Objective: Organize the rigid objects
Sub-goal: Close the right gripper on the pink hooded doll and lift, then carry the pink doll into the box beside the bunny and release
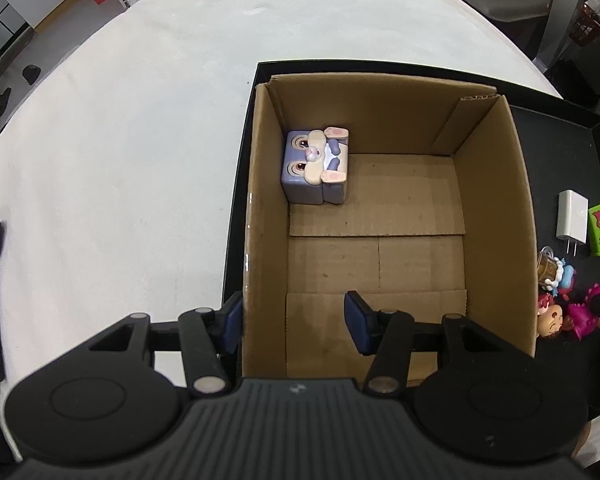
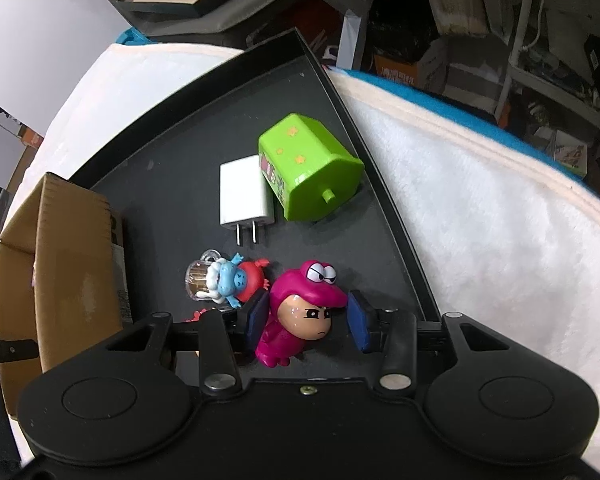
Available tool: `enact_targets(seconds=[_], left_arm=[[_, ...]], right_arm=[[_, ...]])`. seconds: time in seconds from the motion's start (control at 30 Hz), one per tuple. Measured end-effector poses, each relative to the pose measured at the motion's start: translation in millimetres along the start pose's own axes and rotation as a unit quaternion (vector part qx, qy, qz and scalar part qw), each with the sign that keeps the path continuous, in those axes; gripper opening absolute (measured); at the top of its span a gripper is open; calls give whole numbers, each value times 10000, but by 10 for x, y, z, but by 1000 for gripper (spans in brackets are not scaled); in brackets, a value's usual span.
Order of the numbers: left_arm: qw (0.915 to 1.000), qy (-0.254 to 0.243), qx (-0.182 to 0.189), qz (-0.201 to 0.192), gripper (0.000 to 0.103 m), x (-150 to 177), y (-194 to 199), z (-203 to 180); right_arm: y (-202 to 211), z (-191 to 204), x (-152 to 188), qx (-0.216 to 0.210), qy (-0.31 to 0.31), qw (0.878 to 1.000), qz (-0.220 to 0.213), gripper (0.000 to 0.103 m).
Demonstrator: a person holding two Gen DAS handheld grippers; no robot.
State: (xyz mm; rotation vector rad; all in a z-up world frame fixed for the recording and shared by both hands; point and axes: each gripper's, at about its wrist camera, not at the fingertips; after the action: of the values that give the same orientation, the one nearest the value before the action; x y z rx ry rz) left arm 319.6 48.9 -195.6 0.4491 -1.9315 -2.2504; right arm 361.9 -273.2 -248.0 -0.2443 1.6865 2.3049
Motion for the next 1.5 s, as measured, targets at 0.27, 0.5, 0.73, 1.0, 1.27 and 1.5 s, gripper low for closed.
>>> enact_targets(seconds=[0.27,0.5,0.73,1.0,1.27,1.5], left_arm=[[9998,146,91,46,52,-23,43,37],[9996,205,197,-56,51,-54,86,124],[9992,231,336,8,51,-48,55,194],[9981,222,579,29,47,-15,-4,243],[9964,267,805,6,41,-1,-47,343],[9943,340,1011,27,27,-18,-132,481]], right_arm=[[132,111,0,36,217,9998,-35,42],[253,287,-68,115,353,9992,-167,42],[429,535,-191,89,553,9980,-310,42],[542,825,-288,151,719,9967,-348,42],[679,1162,-339,122,925,9948,-417,42],[768,1485,-369,22,1140,9925,-430,42]])
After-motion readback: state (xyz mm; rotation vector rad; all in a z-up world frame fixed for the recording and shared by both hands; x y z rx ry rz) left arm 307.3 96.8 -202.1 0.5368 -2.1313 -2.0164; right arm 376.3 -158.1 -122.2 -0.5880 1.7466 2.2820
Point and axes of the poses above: each gripper's, at about its wrist camera, not at the fingertips, and y roughly against the way its jaws point, z to its left, x to its underside, and after that the axes turned 4 degrees about z, right-handed
